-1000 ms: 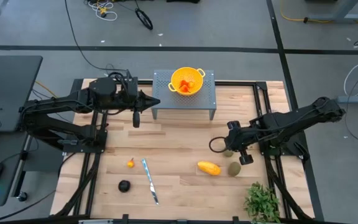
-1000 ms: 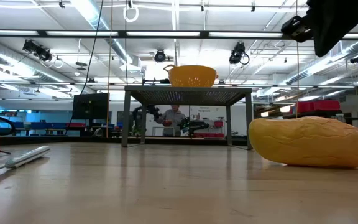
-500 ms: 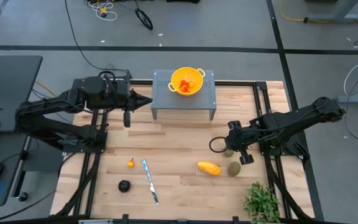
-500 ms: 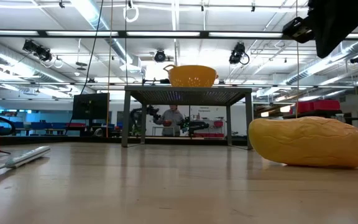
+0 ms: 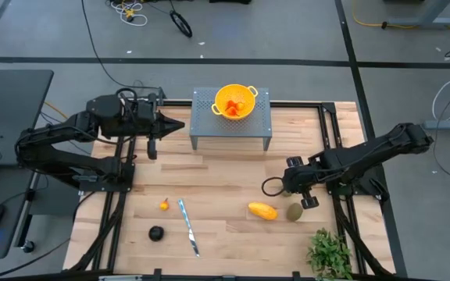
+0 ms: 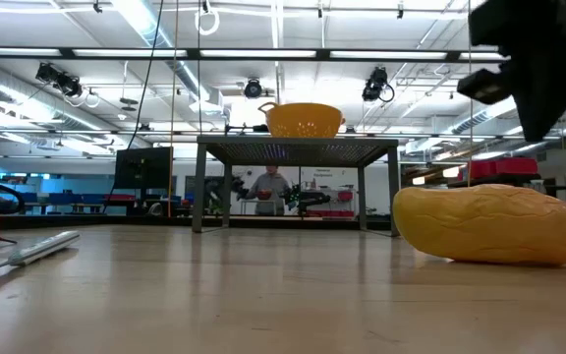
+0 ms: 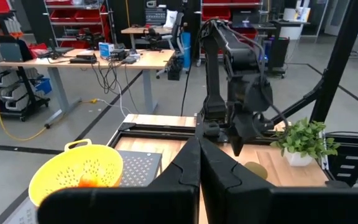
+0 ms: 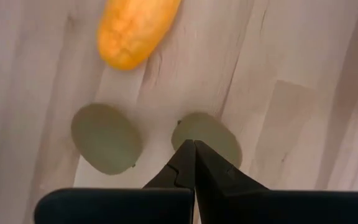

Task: Pick & Place Fruit
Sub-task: Put the kiwi into the colander bowl on the shelf

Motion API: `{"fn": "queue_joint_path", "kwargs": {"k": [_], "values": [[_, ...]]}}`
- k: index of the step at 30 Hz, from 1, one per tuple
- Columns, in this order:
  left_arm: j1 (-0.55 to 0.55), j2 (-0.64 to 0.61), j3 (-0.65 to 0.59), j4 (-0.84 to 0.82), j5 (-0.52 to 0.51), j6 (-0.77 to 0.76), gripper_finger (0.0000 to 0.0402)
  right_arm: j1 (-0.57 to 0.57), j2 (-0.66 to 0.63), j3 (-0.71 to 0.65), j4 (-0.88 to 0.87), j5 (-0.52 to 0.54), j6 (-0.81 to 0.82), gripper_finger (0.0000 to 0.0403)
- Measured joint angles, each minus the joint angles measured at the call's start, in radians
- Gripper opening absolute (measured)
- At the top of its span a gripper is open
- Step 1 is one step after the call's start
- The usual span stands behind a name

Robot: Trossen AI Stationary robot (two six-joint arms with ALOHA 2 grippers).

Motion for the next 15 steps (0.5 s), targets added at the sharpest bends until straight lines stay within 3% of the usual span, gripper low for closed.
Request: {"fn": "queue_joint_path", "kwargs": {"k": [15], "values": [[0.0,0.0,0.0,0.001,-0.034,0.012,0.0001,0.0,0.0,-0.111,0.106,0.0,-0.001,0.0003]]}}
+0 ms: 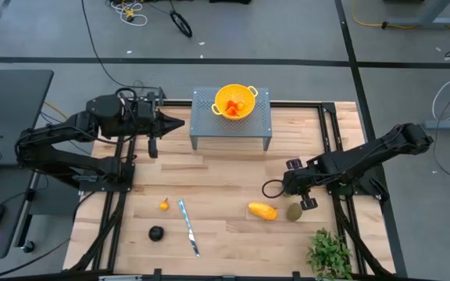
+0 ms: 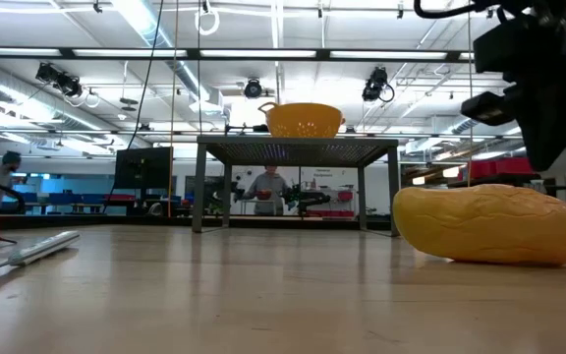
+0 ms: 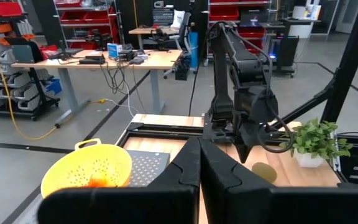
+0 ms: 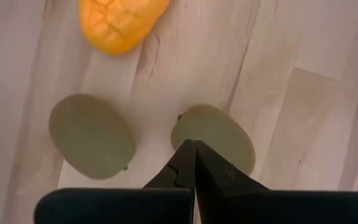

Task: Pick & Place Fruit
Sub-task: Put the kiwi into the colander bowl on the shelf

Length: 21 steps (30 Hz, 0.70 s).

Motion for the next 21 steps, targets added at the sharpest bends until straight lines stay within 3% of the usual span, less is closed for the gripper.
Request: {"fn": "queue_joint_path", "kwargs": {"k": [9,14,21], "values": [[0.0,0.001,0.0,0.0,-0.023,0.0,0.0002,0.0,0.0,0.0,0.023,0.017,-0.028,0.0026],[0.0,0.001,0.0,0.0,-0.023,-0.005,0.0003,0.0,0.0,-0.003,0.028,0.019,-0.064,0.0091],[0.0,0.001,0.0,0.001,-0.024,-0.012,0.0002,0.0,0.0,-0.048,0.053,0.068,-0.085,0.0214]]}}
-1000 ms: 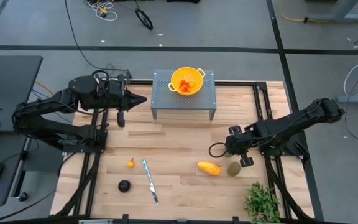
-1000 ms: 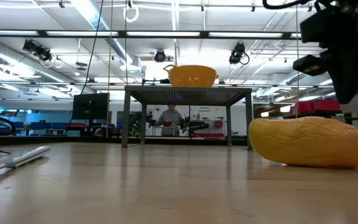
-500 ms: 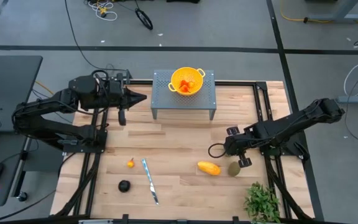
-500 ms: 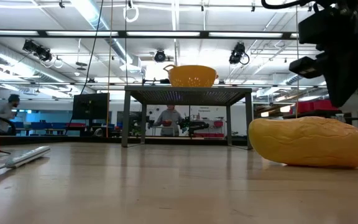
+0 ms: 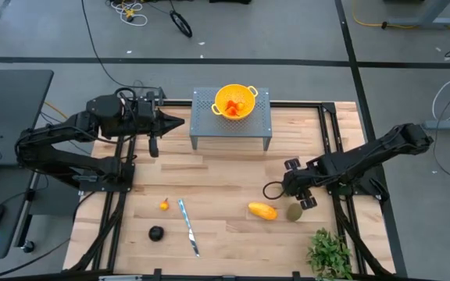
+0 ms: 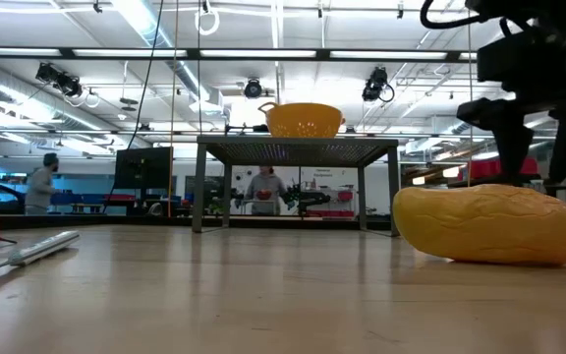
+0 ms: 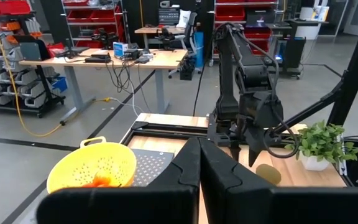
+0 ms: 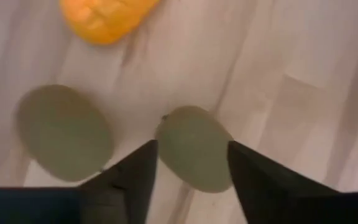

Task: Pick & Place Fruit
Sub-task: Put the kiwi into the colander bowl on the shelf

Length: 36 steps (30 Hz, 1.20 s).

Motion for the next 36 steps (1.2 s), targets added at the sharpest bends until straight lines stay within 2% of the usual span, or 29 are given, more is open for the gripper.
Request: {"fn": "queue_joint_path", "kwargs": {"k": [5,9,15,18,26,36], "values": [[0.0,0.0,0.0,0.0,0.0,-0.002,0.0003,0.0,0.008,-0.002,0.014,0.058,0.014,0.0284],[0.0,0.0,0.0,0.0,0.0,-0.003,0.0002,0.0,0.008,-0.002,0.022,0.047,-0.001,0.031],[0.0,0.0,0.0,0.0,-0.003,-0.003,0.0002,-0.001,0.008,-0.011,0.036,-0.028,-0.008,0.0314],[0.0,0.0,0.0,-0.001,-0.003,-0.001,0.0002,-0.001,0.009,-0.042,0.057,-0.082,-0.063,0.0315],[0.0,0.0,0.0,-0.001,-0.003,-0.006,0.0003,-0.001,0.009,-0.066,0.117,-0.03,-0.216,0.0315],[0.0,0.0,0.0,-0.001,-0.003,-0.012,0.0002,-0.002,0.009,-0.083,0.137,-0.073,-0.394,0.0315]]}}
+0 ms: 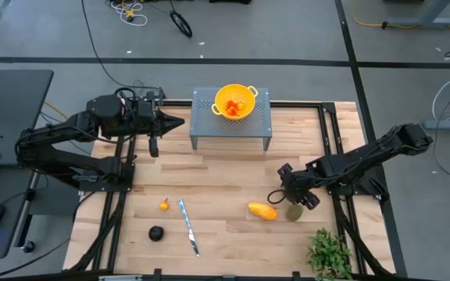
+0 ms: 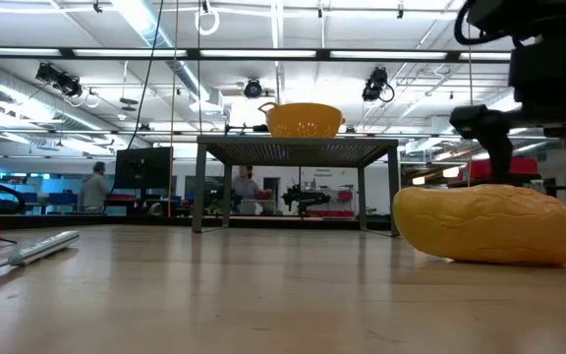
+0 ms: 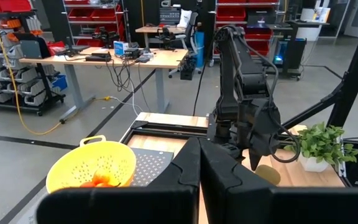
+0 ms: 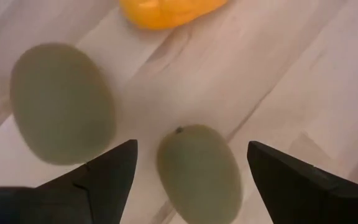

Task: Pick & Place Fruit
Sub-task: Put the kiwi into the colander bowl on the shelf

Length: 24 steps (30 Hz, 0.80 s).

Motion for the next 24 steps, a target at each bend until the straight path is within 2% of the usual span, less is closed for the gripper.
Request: {"fn": "queue_joint_path", "kwargs": {"k": [16,24], "values": [[0.0,0.0,0.0,0.0,0.0,-0.001,0.0002,-0.007,0.0,-0.036,0.04,0.023,-0.057,0.0314],[0.0,0.0,0.0,0.0,0.0,-0.003,0.0002,-0.045,0.064,-0.036,0.068,0.022,-0.121,0.0314]]}}
